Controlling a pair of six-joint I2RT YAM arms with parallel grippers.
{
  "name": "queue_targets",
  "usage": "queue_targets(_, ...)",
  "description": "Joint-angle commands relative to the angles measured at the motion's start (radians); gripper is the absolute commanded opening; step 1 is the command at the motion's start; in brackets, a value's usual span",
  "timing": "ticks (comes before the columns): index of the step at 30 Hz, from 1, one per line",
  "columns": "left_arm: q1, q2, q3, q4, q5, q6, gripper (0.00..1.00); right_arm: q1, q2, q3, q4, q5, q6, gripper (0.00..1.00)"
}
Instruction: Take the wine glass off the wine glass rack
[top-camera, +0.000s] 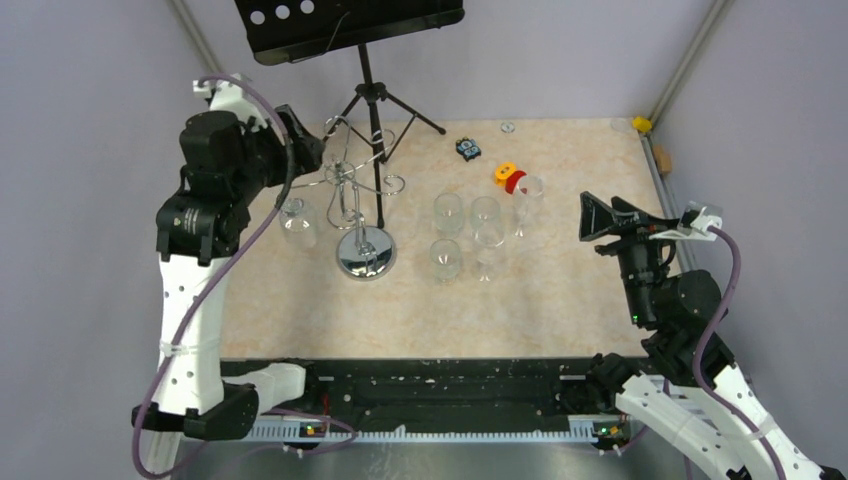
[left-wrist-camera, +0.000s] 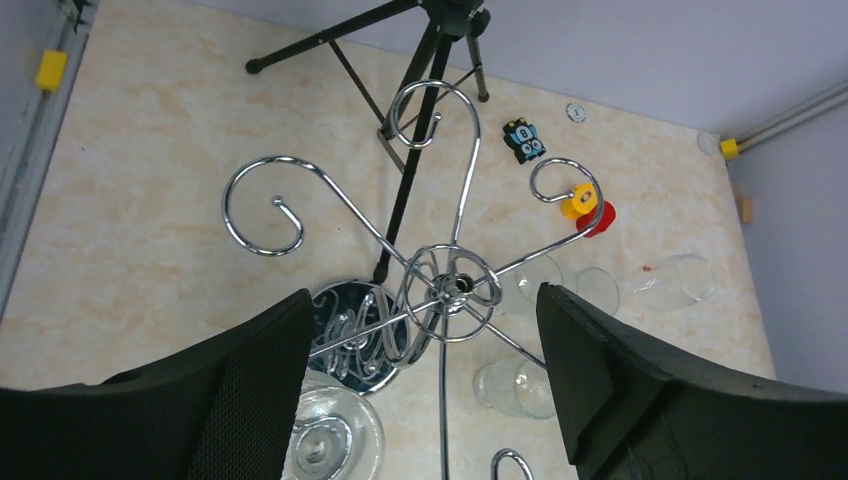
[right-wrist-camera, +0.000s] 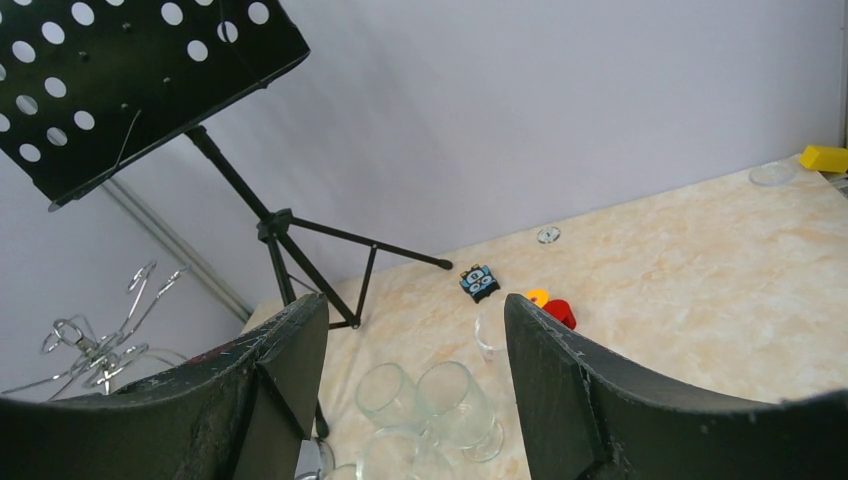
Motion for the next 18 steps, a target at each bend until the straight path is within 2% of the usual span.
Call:
queue_targets(1,0.183,-0.028,-0.054,0.051,0.307,-0.105,0.84,-0.001,0.002,-0.002,0.025,-0.009,0.009,0.66)
queue_targets(3,0.308,-0.042,-0.107,0.084,0.429,-0.164,0.81,-0.001,-0.003,-0.002,0.017,-0.009,0.011,0.66)
queue_targets(6,0.478,-0.081,-0.203,0.170,0.631,-0.273,0.71,-0.001,-0.018,-0.005,0.009,-0.001,0.010,0.66)
queue_targets(9,0.596,-0.131,-0.294,0.246,0.737,-0.376,0.62,-0.001,-0.028,-0.008,0.006,0.005,0.007,0.66)
queue_targets(13,0.626,-0.167,-0.316,0.233,0.747,-0.432,0.60,-0.001,-0.030,-0.011,0.004,0.007,0.006,0.66)
queue_targets(18,0.628,-0.197,-0.297,0.197,0.697,-0.425,0.60,-0.001,-0.030,-0.016,0.006,0.004,0.005,0.66)
